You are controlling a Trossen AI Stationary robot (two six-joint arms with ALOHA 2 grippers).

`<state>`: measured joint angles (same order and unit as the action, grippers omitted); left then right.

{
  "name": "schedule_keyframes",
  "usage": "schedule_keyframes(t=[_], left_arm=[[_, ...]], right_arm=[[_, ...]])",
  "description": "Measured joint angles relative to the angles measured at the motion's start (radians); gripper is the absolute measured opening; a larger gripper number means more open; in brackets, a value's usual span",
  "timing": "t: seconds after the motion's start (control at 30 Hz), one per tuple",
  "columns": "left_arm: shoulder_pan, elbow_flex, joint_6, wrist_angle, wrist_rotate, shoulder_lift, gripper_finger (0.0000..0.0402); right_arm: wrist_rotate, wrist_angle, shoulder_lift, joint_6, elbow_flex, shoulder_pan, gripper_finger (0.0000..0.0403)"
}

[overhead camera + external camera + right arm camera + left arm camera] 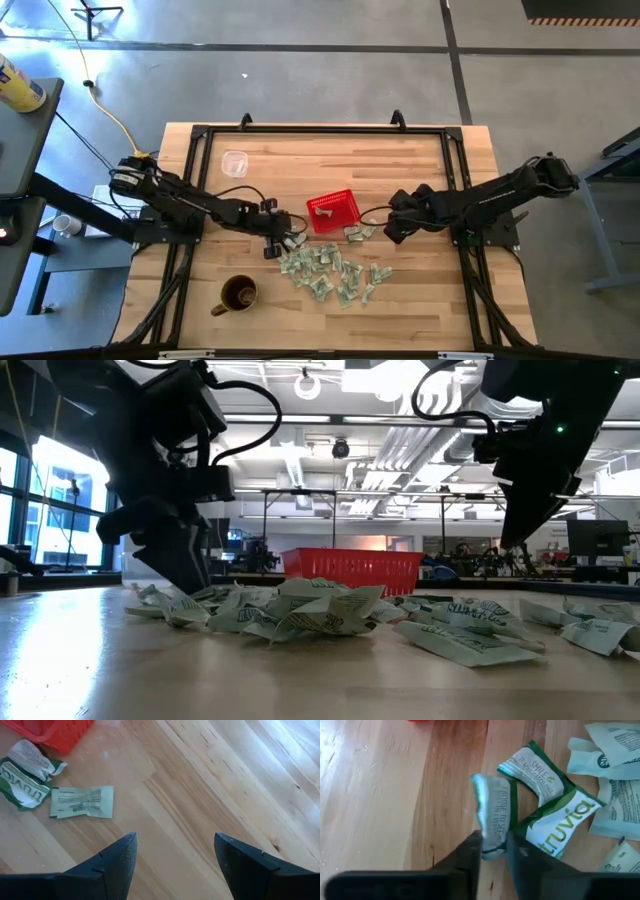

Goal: Pick and place items into bin
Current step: Put the white truvia packet into the red bin

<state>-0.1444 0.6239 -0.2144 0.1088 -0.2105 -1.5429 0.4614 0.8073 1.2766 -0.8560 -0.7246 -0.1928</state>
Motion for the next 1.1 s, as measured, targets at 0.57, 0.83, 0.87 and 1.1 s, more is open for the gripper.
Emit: schedule_keyframes(t=[0.57,0.83,0.87,1.1], left_arm=[[0.018,0.305,0.226,0.3,-0.223,0.013,0.0035],[0.122,0.401,0.43,0.151,-0.042,0.01,0.0033],[0.138,0.401,0.431,0.1,-0.006,-0.004,0.0042],[0.221,0.42,0.173,0.064,0.227,-0.132,0.0109]], right_arm=[[0.021,0.012,0.0,-0.079,0.0,-0.065,0.0256],[0.049,0.044,0.0,-0.104,0.0,-0.109,0.0256],[0.049,0.046,0.0,-0.105,0.0,-0.115,0.0256],[0.052,0.057,0.0,-0.108,0.0,-0.161,0.0256]])
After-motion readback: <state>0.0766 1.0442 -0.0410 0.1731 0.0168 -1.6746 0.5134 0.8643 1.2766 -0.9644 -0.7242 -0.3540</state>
